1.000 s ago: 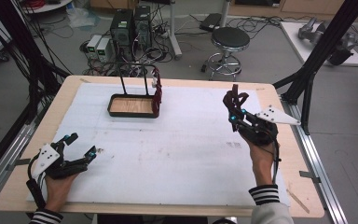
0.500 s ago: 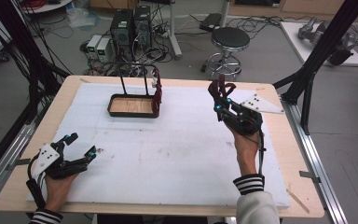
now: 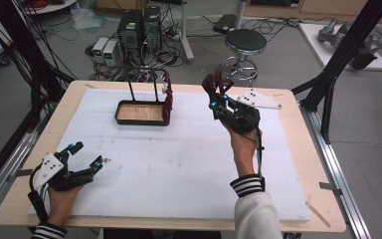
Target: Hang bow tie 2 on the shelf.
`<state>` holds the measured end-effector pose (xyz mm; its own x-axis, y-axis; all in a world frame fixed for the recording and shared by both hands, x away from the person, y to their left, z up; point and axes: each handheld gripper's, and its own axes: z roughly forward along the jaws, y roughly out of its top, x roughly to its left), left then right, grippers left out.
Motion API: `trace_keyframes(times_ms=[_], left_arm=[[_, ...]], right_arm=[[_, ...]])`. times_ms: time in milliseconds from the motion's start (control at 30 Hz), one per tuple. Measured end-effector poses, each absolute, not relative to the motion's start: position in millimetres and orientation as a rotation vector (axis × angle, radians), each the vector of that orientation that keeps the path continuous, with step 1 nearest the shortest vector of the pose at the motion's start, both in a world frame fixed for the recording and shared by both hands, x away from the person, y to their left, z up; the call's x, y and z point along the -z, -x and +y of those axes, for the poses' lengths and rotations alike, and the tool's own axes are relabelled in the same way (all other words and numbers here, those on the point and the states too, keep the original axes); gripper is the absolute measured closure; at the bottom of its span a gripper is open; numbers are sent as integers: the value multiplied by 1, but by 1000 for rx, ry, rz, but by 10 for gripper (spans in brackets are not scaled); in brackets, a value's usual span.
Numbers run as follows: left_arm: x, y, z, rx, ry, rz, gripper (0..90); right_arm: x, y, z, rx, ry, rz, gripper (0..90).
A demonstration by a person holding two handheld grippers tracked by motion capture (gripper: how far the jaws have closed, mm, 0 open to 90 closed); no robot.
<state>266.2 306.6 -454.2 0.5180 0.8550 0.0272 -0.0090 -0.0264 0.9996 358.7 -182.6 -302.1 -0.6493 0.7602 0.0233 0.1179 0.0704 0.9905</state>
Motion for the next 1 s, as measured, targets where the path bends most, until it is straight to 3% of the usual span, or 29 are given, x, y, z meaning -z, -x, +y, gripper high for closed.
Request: trace_keyframes(times_ms=[1000], left_arm=[[454, -267, 308, -807, -1439, 787, 143]], right_arm=[[297, -397, -79, -1708, -802, 1884, 757]])
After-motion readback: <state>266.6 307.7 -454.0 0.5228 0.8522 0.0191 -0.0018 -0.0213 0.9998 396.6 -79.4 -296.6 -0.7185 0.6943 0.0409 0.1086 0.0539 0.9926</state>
